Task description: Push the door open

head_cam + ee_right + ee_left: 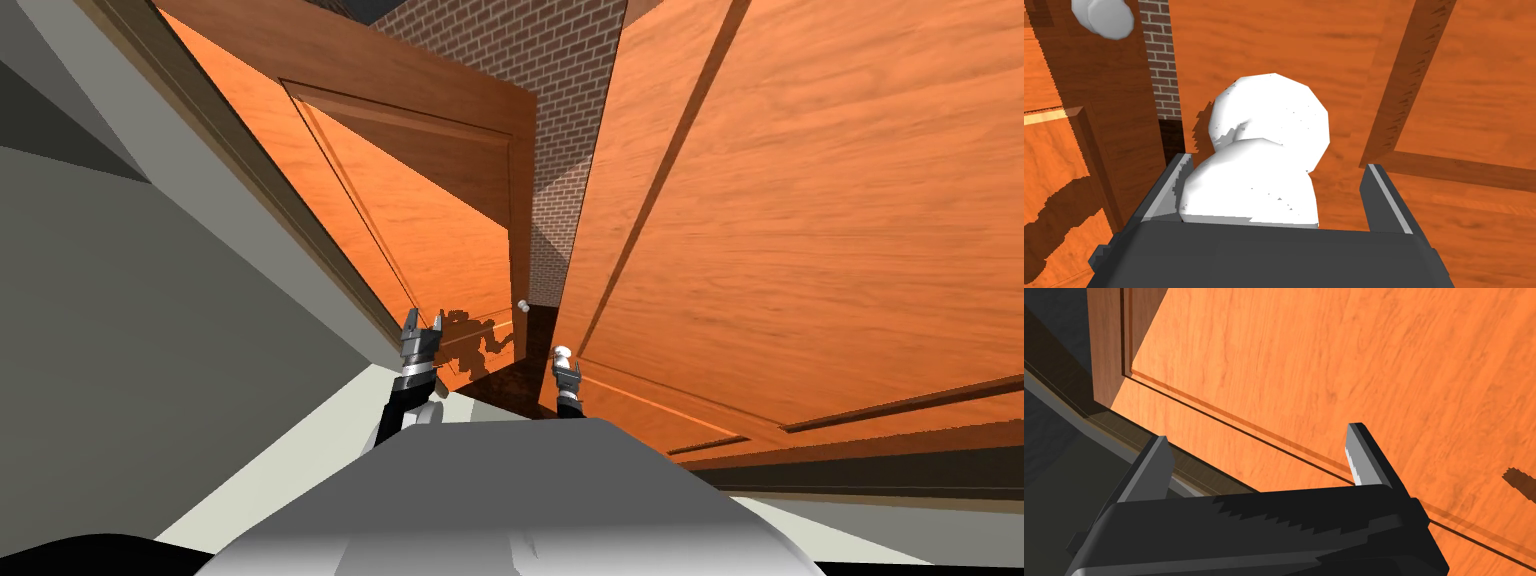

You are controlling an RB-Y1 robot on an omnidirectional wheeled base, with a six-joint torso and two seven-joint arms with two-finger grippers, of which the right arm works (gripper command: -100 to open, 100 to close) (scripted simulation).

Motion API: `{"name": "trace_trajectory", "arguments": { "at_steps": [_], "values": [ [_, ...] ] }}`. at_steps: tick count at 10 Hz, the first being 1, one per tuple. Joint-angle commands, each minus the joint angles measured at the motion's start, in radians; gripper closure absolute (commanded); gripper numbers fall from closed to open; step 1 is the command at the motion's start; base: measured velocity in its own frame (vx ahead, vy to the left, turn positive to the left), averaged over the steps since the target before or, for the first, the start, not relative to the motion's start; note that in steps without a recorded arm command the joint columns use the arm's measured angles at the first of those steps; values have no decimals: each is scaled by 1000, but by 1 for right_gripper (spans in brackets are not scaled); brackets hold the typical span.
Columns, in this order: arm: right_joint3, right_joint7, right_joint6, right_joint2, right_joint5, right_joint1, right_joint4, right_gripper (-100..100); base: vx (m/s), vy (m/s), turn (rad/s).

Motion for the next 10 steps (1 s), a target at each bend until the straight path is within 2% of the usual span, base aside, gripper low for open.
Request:
{"name": "trace_trajectory", "arguments": {
  "at_steps": [1, 2, 5, 8, 10],
  "values": [
    [-33, 8, -18, -6, -14, -7, 5, 100, 82, -30, 51],
    [-44, 12, -23, -2, -20, -11, 10, 100, 79, -39, 58],
    [-44, 12, -23, -2, -20, -11, 10, 100, 28, -7, -3],
    [-80, 26, -39, 9, -38, -26, 28, 100, 44, -21, 56],
    [-80, 26, -39, 9, -38, -26, 28, 100, 53, -30, -1]
  ]
}}
